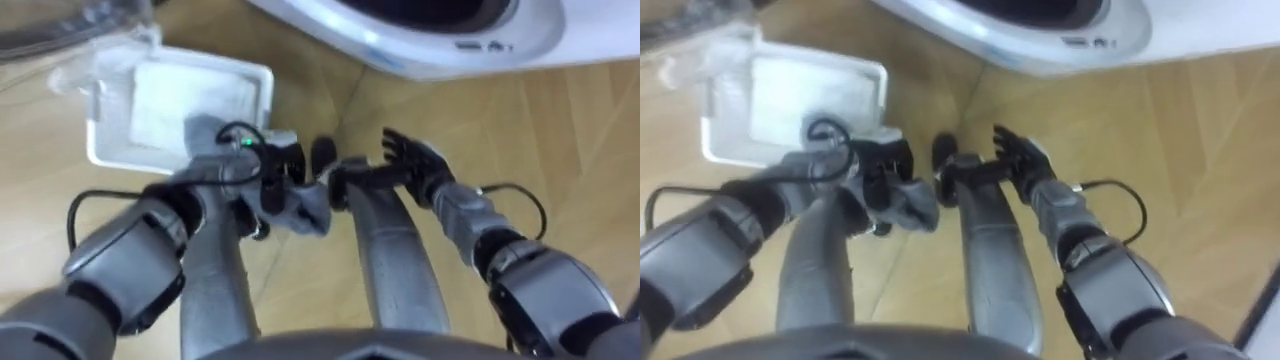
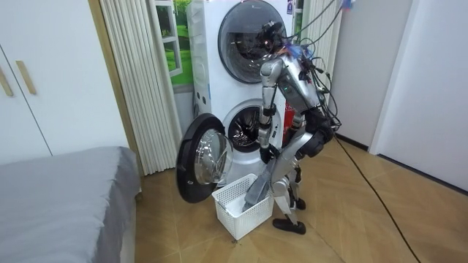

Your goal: Put towel into washing machine

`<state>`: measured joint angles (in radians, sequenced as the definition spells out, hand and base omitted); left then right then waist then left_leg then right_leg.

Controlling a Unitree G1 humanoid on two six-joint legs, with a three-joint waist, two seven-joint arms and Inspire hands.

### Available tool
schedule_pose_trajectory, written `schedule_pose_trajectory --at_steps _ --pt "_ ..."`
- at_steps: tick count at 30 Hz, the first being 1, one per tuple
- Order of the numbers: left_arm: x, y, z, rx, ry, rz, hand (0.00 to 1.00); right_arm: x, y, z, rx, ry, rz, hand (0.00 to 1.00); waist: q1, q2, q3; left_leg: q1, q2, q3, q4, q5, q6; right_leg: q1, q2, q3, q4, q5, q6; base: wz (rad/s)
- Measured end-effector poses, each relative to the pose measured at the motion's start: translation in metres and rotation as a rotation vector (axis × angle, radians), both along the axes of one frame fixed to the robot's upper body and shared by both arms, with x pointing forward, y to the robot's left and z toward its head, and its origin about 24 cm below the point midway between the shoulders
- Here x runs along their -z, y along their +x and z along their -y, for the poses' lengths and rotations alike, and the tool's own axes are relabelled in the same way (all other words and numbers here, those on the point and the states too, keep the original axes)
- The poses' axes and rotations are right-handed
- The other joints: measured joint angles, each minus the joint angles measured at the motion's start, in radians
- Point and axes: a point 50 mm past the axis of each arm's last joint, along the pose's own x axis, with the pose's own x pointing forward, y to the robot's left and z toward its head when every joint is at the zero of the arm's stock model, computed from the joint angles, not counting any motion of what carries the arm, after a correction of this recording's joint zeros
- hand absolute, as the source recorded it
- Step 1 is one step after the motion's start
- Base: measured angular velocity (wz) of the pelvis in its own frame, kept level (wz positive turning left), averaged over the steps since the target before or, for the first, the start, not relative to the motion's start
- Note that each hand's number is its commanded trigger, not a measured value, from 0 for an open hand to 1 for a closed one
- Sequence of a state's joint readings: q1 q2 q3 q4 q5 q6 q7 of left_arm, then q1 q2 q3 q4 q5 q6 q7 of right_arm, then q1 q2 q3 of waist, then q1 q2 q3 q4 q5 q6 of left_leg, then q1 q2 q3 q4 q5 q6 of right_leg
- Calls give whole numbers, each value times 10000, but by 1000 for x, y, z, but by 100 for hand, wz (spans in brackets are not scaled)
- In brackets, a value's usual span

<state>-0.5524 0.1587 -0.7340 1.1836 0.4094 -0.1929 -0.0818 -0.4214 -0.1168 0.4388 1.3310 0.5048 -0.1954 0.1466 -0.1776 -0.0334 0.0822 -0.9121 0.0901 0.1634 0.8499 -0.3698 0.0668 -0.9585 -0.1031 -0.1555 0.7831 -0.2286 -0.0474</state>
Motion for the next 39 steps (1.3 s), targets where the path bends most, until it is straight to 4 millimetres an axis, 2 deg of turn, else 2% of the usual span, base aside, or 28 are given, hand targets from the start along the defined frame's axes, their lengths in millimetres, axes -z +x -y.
schedule_pose_trajectory --at_steps 1,2,4,8,13,18,21,23,28,35,39 --pt "0 -1 -4 -511 -376 75 100 0 -1 3 18 -50 74 0 20 68 -45 177 -37 1 -140 53 2 167 -11 4 -105 21 28 7" --pt "0 0 -5 -708 -506 133 100 0 -2 5 21 -90 73 0 44 81 -54 250 -62 3 -212 86 -4 237 -14 18 -153 38 37 5" --pt "-4 3 -8 -1430 -1012 386 100 2 -6 11 -125 -385 -23 0 179 92 -53 612 -167 1 -509 219 -17 546 -82 9 -295 72 40 9" --pt "-11 9 -11 -2921 -2486 735 100 4 -10 13 -569 -951 -121 0 293 98 -53 882 -154 -41 -652 281 -54 864 -83 -99 -442 78 26 7" --pt "-32 18 4 -4107 -5506 1086 100 -2 -6 1 -1639 -1432 633 0 728 114 -59 824 -109 -93 -709 320 -81 869 5 -122 -636 186 -3 -2" --pt "-44 19 18 -4209 -7112 1194 100 -8 1 -7 -2443 -1807 1220 0 1085 118 -62 834 -121 -92 -698 322 -78 868 -16 -129 -543 185 2 0" --pt "-48 18 21 -3979 -7308 1245 100 -14 7 -11 -2807 -1999 1568 0 1074 116 -75 843 -137 -93 -694 323 -80 866 -30 -122 -538 185 2 0" --pt "-49 17 23 -3833 -7435 1224 100 -14 8 -12 -2938 -2048 1587 0 1076 135 -118 842 -141 -93 -678 328 -76 867 -34 -118 -528 185 2 0" --pt "-53 17 33 -3832 -8451 712 100 -8 -1 -14 -3321 -2023 1310 0 1036 169 -309 881 -132 -99 -616 339 -70 940 -23 -113 -527 187 1 0" --pt "-57 17 35 -5110 -11747 -898 100 -6 -5 -20 -3549 -1688 1228 0 1001 157 -316 866 -130 -180 -542 364 -57 998 -37 -192 -539 243 -13 0" --pt "-53 8 39 -5514 -13498 -2109 100 -4 -7 -28 -3740 -1665 1093 0 987 129 -333 863 -146 -237 -588 391 -61 1042 -37 -256 -623 262 -13 2"
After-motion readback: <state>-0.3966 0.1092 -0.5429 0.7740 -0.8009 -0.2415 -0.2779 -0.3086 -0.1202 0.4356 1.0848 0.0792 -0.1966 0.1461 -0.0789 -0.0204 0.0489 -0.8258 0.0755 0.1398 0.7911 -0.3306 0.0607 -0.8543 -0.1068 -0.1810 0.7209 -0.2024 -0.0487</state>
